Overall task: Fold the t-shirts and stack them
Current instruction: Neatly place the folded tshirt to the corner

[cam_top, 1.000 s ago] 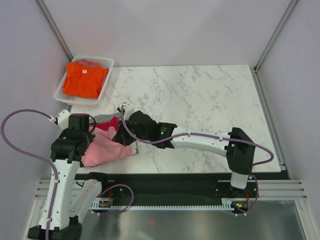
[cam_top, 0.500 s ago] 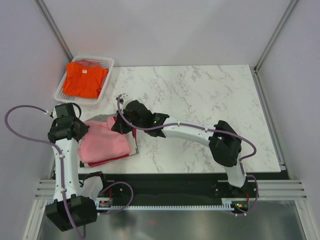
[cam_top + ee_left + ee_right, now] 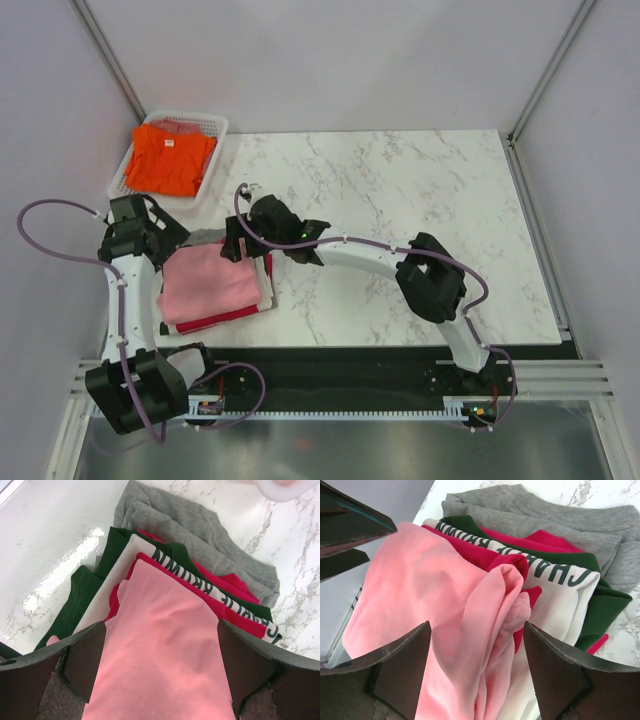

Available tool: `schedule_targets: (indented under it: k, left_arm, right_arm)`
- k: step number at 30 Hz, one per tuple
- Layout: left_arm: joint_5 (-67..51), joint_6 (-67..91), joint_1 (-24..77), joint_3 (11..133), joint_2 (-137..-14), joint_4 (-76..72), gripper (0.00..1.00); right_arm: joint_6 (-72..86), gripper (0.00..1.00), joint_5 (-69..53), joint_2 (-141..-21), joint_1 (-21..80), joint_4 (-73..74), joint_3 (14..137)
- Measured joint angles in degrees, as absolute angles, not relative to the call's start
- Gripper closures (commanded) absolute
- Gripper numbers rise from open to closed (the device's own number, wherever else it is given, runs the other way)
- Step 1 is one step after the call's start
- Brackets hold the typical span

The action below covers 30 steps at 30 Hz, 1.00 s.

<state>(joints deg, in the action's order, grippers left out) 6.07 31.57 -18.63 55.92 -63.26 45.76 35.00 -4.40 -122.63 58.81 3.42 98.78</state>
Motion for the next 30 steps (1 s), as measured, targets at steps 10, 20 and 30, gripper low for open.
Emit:
schedule_targets:
  k: [10, 20, 30]
  left_arm:
    - [2.17, 30.94, -18.63, 57.8, -57.63, 44.84, 0.04]
    - [-9.87, 29.87, -18.63, 55.9, -55.77, 44.71, 0.12]
    - [-19.68, 29.5, -18.37, 52.25, -51.44, 44.86, 0.14]
  right_arm:
    - [33.61, 0.23, -2.79, -116.4, 57.58, 3.62, 93.56]
    - [32.77, 0.34, -8.82, -119.15, 56.25, 4.82, 98.91]
    - [36.03, 0.8, -13.02, -129.97, 55.7, 5.41, 106.04]
